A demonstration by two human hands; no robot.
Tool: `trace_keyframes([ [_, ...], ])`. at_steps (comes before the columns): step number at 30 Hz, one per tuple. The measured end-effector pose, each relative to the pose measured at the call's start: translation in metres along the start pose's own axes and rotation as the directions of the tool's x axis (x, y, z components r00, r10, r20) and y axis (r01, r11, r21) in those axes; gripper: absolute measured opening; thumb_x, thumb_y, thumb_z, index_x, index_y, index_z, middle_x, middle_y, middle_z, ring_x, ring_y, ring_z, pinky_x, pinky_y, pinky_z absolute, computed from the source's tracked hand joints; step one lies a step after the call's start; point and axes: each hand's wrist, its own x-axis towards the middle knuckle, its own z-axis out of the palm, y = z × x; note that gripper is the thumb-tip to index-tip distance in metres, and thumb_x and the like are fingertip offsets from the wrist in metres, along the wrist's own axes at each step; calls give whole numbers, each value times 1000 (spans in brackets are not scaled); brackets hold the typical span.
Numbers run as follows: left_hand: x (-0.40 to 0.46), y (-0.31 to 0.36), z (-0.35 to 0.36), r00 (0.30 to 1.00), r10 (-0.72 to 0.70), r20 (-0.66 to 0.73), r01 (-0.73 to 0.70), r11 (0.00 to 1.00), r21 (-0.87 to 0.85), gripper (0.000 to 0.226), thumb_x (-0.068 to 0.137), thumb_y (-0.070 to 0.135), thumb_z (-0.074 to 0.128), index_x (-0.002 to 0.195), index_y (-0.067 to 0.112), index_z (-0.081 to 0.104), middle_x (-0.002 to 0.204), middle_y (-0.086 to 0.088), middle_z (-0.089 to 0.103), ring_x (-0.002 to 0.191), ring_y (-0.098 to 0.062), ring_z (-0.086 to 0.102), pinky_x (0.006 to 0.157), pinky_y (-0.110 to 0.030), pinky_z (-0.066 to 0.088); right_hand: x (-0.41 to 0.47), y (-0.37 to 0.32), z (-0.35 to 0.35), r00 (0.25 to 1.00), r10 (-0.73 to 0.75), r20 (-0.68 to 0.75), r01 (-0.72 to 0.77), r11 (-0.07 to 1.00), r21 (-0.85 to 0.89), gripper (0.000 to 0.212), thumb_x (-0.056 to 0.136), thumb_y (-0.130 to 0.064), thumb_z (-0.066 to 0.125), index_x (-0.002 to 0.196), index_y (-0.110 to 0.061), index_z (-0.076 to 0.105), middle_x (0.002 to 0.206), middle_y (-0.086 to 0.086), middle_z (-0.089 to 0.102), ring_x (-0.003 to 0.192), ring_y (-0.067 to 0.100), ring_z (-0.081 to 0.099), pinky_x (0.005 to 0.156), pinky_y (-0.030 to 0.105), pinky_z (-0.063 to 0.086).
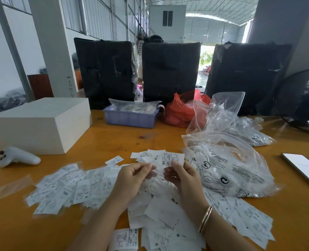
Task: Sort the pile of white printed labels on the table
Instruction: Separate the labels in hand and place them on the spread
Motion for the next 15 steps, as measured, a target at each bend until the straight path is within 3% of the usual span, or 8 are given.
trace_keyframes([
  [6,-1,0,1,998,56,34,-58,996,63,15,91,28,58,89,28,72,78,12,74,78,-1,68,68,-11,51,-1,4,2,999,-15,42,16,999,-28,14,84,-17,65,87,-4,67,76,11,69,71,18,66,67,24,56],
  [11,-1,2,0,998,37,45,-37,999,-6,20,85,37,57,89,26,72,79,9,75,78,-3,69,67,-11,51,1,3,0,999,6,40,-6,1000,20,21,71,-27,71,80,-8,69,76,12,70,71,19,66,66,25,55],
  [15,0,0,0,999,-1,33,4,998,-64,18,89,32,58,88,24,74,79,5,75,79,-7,71,66,-12,51,1,4,1,995,50,87,-55,997,60,18,68,-28,73,74,-11,70,74,13,68,67,19,65,62,26,54],
])
